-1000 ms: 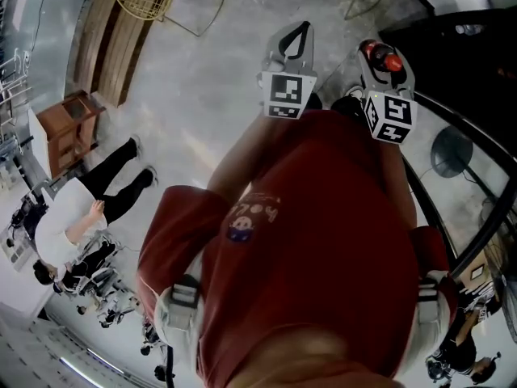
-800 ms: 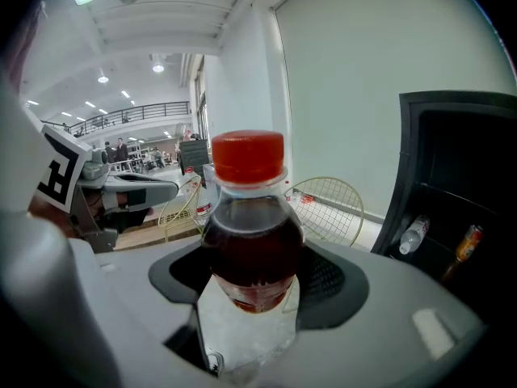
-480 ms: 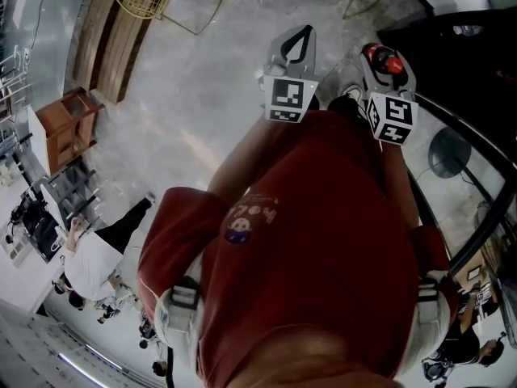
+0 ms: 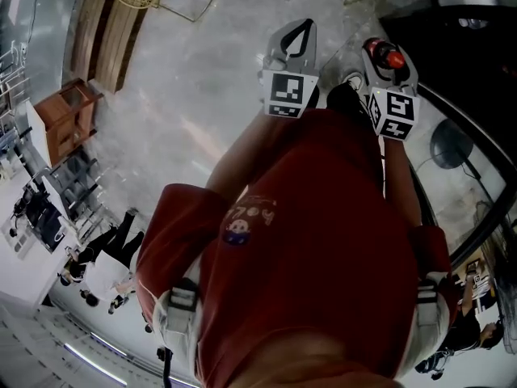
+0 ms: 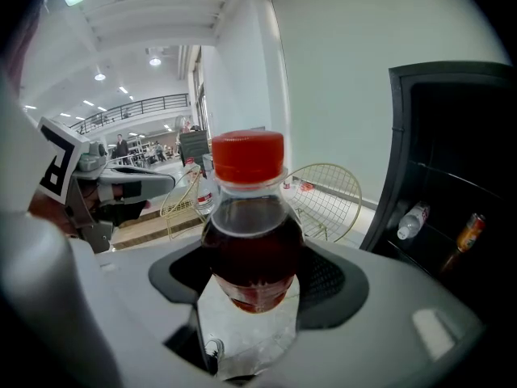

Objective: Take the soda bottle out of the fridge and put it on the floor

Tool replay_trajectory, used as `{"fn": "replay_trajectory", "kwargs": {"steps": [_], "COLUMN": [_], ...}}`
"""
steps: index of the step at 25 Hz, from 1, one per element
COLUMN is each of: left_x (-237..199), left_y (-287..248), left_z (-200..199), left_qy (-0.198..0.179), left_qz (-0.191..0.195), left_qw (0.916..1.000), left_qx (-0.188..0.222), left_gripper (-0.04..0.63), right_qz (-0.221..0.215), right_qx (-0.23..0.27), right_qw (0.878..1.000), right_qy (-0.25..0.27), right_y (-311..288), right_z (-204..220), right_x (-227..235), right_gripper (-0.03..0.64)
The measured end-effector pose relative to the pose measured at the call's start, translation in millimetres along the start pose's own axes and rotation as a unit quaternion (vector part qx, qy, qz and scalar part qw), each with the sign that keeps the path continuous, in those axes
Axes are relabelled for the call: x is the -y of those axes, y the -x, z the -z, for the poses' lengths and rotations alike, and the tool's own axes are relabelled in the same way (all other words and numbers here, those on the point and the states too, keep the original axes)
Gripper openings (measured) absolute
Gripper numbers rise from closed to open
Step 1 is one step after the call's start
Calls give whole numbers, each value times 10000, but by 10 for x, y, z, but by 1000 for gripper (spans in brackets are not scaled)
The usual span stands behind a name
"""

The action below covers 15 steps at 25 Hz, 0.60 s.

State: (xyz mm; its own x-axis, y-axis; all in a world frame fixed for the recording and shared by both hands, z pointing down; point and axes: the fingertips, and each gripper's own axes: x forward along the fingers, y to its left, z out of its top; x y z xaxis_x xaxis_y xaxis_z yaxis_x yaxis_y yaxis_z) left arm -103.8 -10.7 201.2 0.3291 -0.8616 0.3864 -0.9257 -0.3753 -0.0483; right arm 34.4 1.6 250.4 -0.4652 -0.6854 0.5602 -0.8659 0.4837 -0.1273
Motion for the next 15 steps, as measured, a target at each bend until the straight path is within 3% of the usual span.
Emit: {"fn": "replay_trajectory", "kwargs": {"steps": [7,15], "left_x": [-37,-292], "left_y": [-119,-554], "left_z": [212,819], "left_qy": [106,321], "left_qz": [53,21], "left_qw": [9999,9984], "left_qx": [-112,-468], "left_gripper": [-2,-2], "right_qz": [34,34], "right_qx": [-214,-570], "right_qw": [9997,9983], "right_qy": [145,121], "right_y": [-209,-758], "right_z": [189,609], "right_x": [76,126], "right_gripper": [304,304]}}
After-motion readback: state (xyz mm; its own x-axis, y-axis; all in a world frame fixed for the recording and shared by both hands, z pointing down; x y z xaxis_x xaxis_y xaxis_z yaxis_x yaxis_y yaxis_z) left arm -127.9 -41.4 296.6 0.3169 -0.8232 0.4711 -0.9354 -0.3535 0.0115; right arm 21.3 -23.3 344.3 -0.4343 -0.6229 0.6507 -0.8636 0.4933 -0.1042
